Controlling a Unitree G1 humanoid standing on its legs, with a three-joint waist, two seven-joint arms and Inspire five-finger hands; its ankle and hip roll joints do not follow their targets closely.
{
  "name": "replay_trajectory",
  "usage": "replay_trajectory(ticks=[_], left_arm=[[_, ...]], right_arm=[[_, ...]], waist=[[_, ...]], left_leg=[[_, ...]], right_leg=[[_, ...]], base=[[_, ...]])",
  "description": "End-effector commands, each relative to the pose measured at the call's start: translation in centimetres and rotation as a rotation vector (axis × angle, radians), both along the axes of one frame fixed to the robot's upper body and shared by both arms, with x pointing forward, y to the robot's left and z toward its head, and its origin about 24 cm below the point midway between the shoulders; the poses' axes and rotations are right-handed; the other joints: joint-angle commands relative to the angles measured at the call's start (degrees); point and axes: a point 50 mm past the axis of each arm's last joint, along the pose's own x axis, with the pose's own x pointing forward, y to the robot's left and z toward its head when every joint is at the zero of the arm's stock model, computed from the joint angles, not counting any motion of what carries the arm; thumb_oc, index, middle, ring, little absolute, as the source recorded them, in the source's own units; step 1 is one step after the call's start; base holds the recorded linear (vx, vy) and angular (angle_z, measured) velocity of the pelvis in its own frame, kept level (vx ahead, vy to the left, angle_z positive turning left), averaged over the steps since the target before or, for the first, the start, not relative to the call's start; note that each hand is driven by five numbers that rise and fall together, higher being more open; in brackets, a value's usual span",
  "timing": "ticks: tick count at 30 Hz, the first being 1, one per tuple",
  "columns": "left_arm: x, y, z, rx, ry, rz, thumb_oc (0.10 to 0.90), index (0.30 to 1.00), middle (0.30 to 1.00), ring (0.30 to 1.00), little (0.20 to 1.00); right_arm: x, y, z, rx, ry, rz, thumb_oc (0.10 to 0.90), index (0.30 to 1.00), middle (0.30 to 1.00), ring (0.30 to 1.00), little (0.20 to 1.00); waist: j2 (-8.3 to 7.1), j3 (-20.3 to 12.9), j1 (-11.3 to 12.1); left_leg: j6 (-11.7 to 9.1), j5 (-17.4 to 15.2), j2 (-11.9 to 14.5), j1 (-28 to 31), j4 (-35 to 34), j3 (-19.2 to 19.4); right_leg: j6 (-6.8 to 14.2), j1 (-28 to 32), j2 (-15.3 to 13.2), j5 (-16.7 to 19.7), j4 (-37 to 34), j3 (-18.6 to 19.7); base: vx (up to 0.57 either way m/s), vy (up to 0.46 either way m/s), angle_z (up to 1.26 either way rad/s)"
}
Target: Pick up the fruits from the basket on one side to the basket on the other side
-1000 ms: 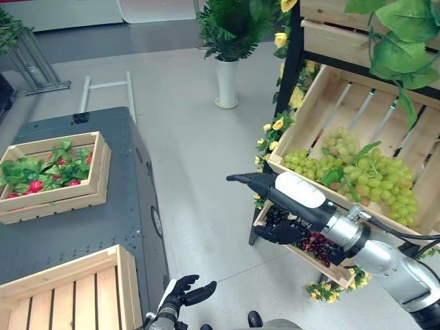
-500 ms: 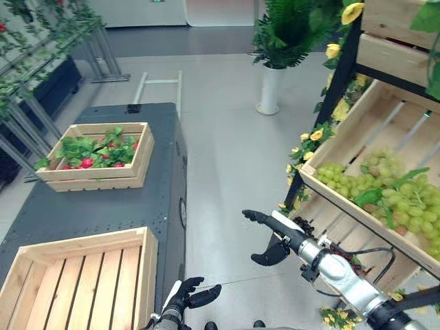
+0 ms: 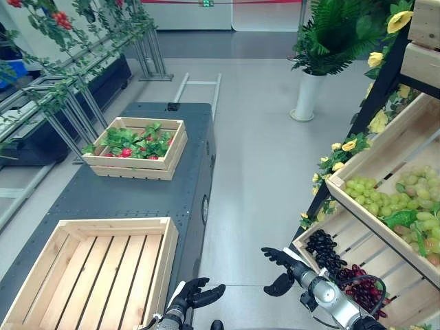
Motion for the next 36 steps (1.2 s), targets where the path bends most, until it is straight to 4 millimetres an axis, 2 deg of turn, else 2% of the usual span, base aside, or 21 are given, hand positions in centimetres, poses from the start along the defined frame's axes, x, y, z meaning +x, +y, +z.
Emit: replay_trajectory(ticks=[1, 5, 7, 10, 12, 16, 19, 29, 36], left_arm=[[2.3, 0.2, 1.0, 0.006, -0.1, -0.042, 0.8, 0.9, 0.9, 0.9, 0.9], [2.3, 0.2, 0.9, 0.02, -0.086, -0.068, 0.8, 0.9, 0.9, 0.9, 0.9], [2.3, -0.1, 0.8, 0.034, -0.089, -0.128, 0.8, 0.9, 0.9, 0.9, 0.9], [2.4, -0.4, 0.8, 0.027, -0.092, -0.14, 0.8, 0.9, 0.9, 0.9, 0.9], [2.5, -0.8, 0.8, 0.023, -0.098, -0.138, 0.8, 0.9, 0.9, 0.9, 0.9], [2.6, -1.1, 0.8, 0.018, -0.095, -0.156, 0.8, 0.9, 0.9, 0.9, 0.9], [2.5, -1.2, 0.7, 0.013, -0.088, -0.166, 0.8, 0.9, 0.9, 0.9, 0.9], [2.8, -1.4, 0.8, 0.009, -0.085, -0.22, 0.8, 0.9, 0.9, 0.9, 0.9], [3.0, -1.5, 0.9, 0.022, -0.1, -0.259, 0.8, 0.9, 0.9, 0.9, 0.9]], right_arm=[[2.1, 0.5, 1.1, 0.05, -0.084, -0.073, 0.8, 0.9, 0.9, 0.9, 0.9], [0.4, -0.5, -0.6, 0.008, -0.001, -0.119, 0.8, 0.9, 0.9, 0.9, 0.9], [-1.1, -1.6, -2.0, -0.009, 0.087, -0.221, 0.8, 0.9, 0.9, 0.9, 0.9], [-2.2, -2.4, -2.8, -0.008, 0.147, -0.314, 0.8, 0.9, 0.9, 0.9, 0.9], [-3.8, -3.1, -3.8, -0.031, 0.234, -0.4, 0.8, 0.9, 0.9, 0.9, 0.9], [-5.7, -3.8, -4.6, -0.1, 0.31, -0.423, 0.8, 0.9, 0.9, 0.9, 0.9], [-5.9, -3.9, -4.7, -0.091, 0.311, -0.431, 0.8, 0.9, 0.9, 0.9, 0.9], [-4.8, -3.0, -4.4, -0.061, 0.273, -0.354, 0.8, 0.9, 0.9, 0.9, 0.9], [-4.9, -3.2, -4.4, -0.072, 0.281, -0.366, 0.8, 0.9, 0.9, 0.9, 0.9]], waist=[[-1.59, 0.4, 2.1], [-1.49, 0.9, 3.0], [-1.39, 1.1, 3.6], [-1.22, 1.2, 3.8], [-0.86, 1.3, 3.9], [-0.46, 1.5, 3.8], [-0.37, 1.5, 3.7], [-0.44, 1.1, 3.1], [-0.62, 0.9, 2.6]], left_leg=[[1.4, -10.1, -4.2, 3.7, 0.6, 0.4], [1.4, -9.7, -4.4, 3.4, 0.6, -0.9], [1.4, -9.5, -4.5, 3.3, 0.6, -1.6], [1.5, -9.5, -4.5, 3.3, 0.6, -1.8], [1.6, -9.5, -4.5, 3.5, 0.6, -1.9], [1.7, -9.6, -4.5, 4.0, 0.6, -2.0], [1.7, -9.7, -4.5, 4.4, 0.6, -2.0], [1.7, -10.1, -4.5, 5.3, 0.6, -1.4], [1.9, -10.3, -4.5, 5.8, 0.6, -0.9]], right_leg=[[0.9, -1.0, -0.2, -1.5, 1.0, -1.5], [0.7, -0.6, -0.3, -1.7, 0.9, -2.7], [0.6, -0.3, -0.4, -1.9, 1.0, -3.5], [0.5, -0.2, -0.4, -2.0, 1.1, -3.8], [0.3, 0.1, -0.4, -2.2, 1.2, -3.9], [0.2, 0.6, -0.4, -2.4, 1.2, -4.0], [0.1, 0.9, -0.4, -2.4, 1.2, -3.8], [0.0, 1.4, -0.1, -2.9, 1.3, -2.8], [-0.1, 1.5, 0.2, -2.9, 1.3, -2.1]], base=[[0.0, -0.014, 0.2], [-0.01, -0.026, 0.2], [0.0, -0.026, 0.24], [0.01, -0.007, 0.15], [0.0, 0.001, 0.04], [0.01, -0.001, 0.05], [0.0, 0.0, 0.0], [0.0, -0.001, 0.01], [0.0, 0.0, 0.0]])
